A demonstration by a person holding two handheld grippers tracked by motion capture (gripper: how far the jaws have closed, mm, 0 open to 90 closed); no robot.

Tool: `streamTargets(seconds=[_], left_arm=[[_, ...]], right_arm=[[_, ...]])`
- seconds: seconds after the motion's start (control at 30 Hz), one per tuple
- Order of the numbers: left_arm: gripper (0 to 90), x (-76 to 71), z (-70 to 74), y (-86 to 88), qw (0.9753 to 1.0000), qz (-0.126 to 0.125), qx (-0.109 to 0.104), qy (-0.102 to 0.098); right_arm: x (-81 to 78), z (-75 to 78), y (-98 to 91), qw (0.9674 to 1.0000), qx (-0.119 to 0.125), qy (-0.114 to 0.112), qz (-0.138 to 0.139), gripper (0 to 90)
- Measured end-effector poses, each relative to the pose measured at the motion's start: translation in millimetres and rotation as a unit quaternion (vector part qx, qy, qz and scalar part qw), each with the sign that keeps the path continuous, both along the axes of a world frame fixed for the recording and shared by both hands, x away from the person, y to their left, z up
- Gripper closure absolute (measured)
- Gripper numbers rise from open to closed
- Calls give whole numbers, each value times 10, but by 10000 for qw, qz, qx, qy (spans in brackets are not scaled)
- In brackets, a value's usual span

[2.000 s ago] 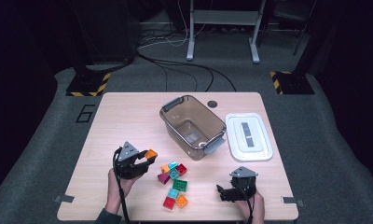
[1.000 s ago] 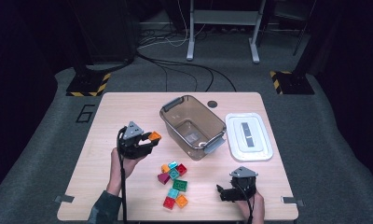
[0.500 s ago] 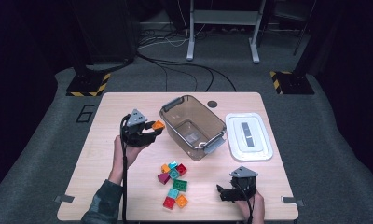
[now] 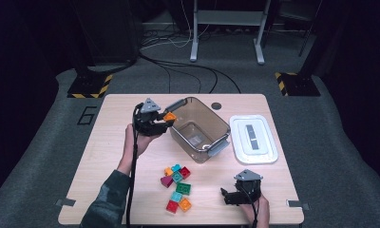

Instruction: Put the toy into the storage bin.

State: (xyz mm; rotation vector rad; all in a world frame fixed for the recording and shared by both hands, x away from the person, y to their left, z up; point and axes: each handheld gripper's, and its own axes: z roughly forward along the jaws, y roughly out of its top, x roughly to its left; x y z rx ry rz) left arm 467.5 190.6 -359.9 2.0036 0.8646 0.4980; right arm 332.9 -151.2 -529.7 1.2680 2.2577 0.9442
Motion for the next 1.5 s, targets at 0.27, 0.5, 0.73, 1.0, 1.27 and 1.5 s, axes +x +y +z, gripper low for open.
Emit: streamTargets(seconds=[0.27, 0.5, 0.73, 1.0, 1.27, 1.5], left_arm=[[586, 203, -32, -109, 9999, -5, 121, 93], [585, 355, -62, -205, 9996, -9, 183, 204], [584, 503, -130, -264, 9989, 59, 261, 392], [583, 622, -221, -304, 9977, 177, 371, 531], [578, 679, -290, -321, 9968, 196, 394, 663], [334, 618, -259, -331, 9964, 188, 312, 764]], right_arm=[[2, -2, 6, 10000, 24, -19, -46, 4], [2, -2, 5, 10000, 16, -18, -36, 4], [2, -1, 1, 10000, 7, -13, -9, 5], [2, -2, 6, 10000, 23, -18, -45, 5], [2, -1, 4, 10000, 19, -16, -27, 5], [-1, 0, 1, 10000, 3, -5, -7, 5]])
